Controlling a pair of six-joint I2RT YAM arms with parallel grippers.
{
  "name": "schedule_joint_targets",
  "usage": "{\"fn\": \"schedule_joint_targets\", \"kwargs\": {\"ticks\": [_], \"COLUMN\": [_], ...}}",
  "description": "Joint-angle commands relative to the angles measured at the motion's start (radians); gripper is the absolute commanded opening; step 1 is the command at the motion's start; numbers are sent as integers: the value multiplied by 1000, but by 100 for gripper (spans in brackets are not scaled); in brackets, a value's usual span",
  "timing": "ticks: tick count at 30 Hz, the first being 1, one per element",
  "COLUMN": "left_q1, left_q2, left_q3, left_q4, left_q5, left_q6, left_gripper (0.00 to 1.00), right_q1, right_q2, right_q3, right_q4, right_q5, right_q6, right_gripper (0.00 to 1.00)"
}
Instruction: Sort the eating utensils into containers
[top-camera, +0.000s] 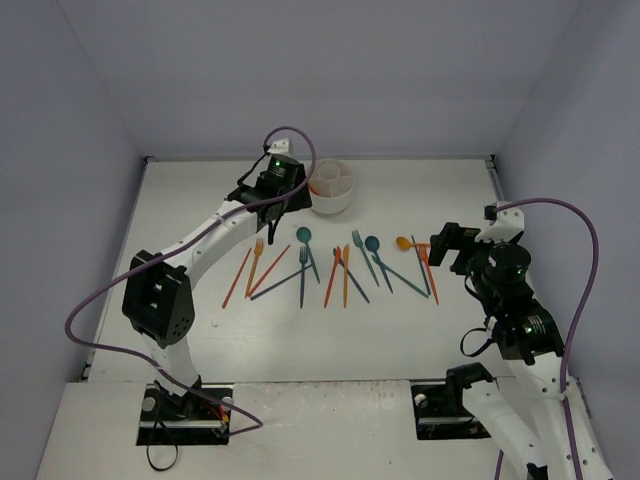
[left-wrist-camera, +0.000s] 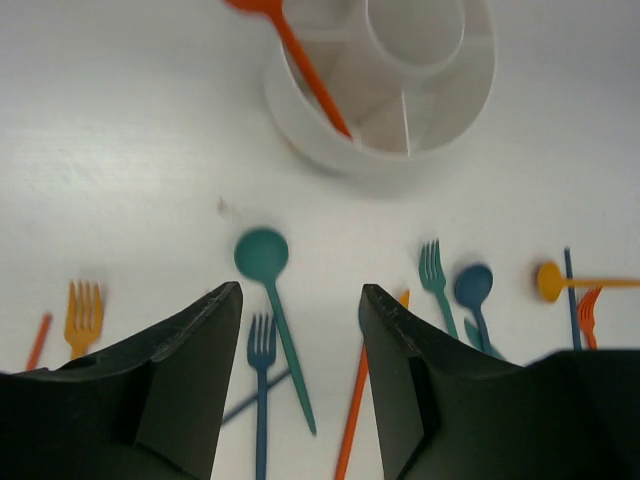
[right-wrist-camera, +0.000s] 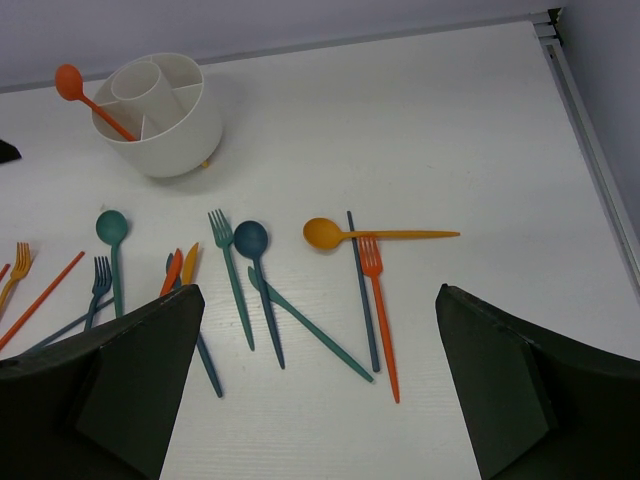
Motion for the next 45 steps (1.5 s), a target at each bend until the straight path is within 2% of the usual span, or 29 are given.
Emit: {"fn": "schedule_joint_targets", "kwargs": {"ticks": [1, 6, 12, 15, 45], "left_q1": [-65, -133, -180, -178, -95], "left_q2": [-5, 68, 189, 210, 330], "left_q3": [35, 37, 72, 72, 121], "left_q4": [-214, -234, -261, -280, -341], "left_q5": [40, 67, 100, 81, 62], "left_q6": [-125, -198, -246, -256, -233], "left_gripper": [47, 46, 39, 35, 35], "right_q1": [4, 6, 16, 19, 33], "right_q2": [15, 13, 6, -2, -9], "right_q3": [15, 9, 7, 6, -7], "right_q4": [54, 53, 53, 51, 51], "right_q5": [22, 19, 18, 13, 12], "right_q6": [-7, -1, 0, 3, 3], "right_gripper": [100, 100, 100, 100, 100]}}
